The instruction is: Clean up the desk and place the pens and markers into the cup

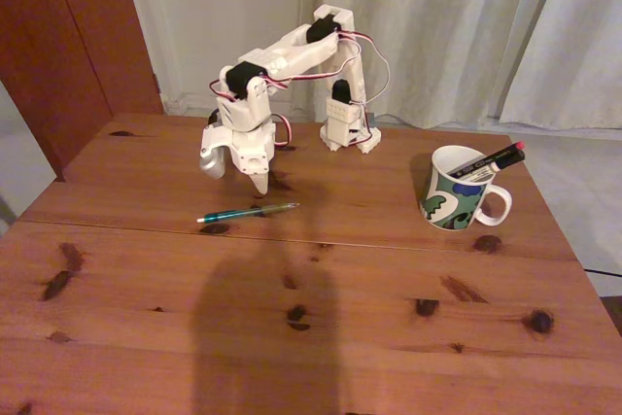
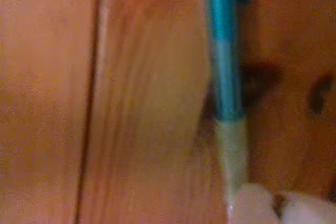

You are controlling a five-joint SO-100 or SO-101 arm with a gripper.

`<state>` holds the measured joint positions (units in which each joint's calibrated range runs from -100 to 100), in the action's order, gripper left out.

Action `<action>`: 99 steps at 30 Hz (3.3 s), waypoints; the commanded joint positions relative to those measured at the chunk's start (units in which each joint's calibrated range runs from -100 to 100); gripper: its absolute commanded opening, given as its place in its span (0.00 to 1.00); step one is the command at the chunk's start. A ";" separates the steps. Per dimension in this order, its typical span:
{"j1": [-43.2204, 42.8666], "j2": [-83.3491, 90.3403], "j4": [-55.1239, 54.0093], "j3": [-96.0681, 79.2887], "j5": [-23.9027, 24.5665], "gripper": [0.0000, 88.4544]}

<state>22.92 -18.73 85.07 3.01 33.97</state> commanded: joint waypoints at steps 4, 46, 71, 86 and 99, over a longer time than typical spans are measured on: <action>1.25 0.23 -10.27 -4.55 -0.50 0.13; 1.33 0.15 -19.48 -14.20 -6.10 0.07; 2.13 11.41 -18.96 -15.37 -4.84 0.01; -6.96 39.46 -18.79 -33.40 -4.37 0.01; -23.60 66.60 -19.48 -48.10 -4.16 0.01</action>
<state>2.75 42.46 66.32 -45.05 29.87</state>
